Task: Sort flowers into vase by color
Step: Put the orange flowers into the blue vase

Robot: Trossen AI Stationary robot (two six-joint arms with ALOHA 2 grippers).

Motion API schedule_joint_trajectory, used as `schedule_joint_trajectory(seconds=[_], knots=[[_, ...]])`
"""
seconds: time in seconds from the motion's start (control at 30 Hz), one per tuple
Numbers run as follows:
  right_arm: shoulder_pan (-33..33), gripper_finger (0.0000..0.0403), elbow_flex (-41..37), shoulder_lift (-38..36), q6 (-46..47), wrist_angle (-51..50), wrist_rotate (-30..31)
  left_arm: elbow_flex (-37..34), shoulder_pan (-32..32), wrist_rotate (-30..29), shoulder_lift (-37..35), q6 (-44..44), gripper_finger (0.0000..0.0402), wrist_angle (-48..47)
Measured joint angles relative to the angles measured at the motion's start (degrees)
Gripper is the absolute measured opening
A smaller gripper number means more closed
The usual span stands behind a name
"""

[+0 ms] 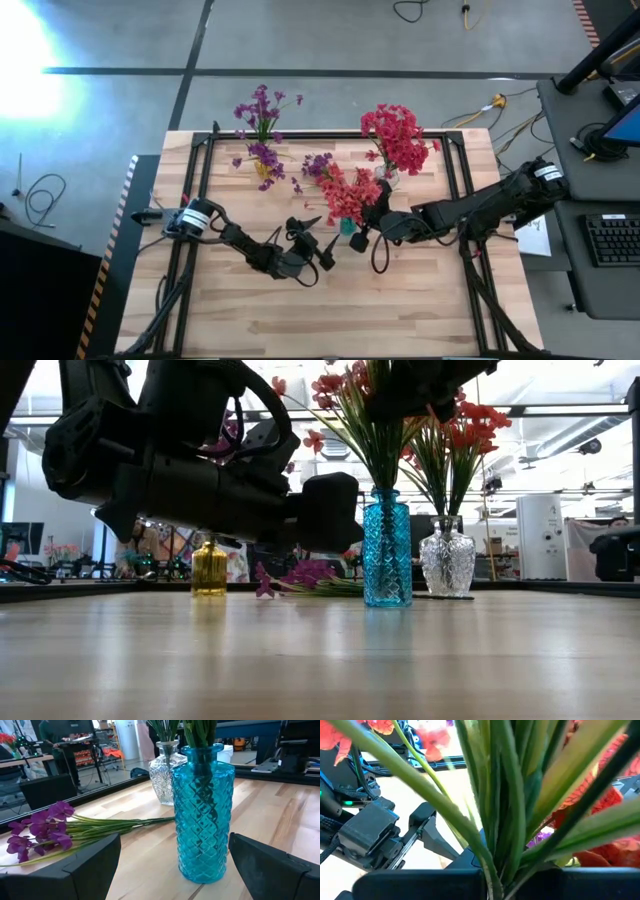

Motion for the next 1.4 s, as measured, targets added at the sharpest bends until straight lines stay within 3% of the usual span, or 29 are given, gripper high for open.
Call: schedule_joint_trajectory(seconds=[0.6,1.03,1.4], knots=[[0.0,0.0017,0.0,0.0,-0.1,0.7,0.1,-0.4,0.0,-1.4,0.0,0.2,0.0355,-0.1],[1.4,0.0160,0.0,-0.2,0.4,0.5,0.1,-0.4,0.0,-1.5,0.0,0.3,0.0355,-0.1],[1.7,0.0181,0.0,-3.1,2.7,-1.6,0.1,-0.4,0.0,-1.5,0.0,0.2,0.0355,-0.1]])
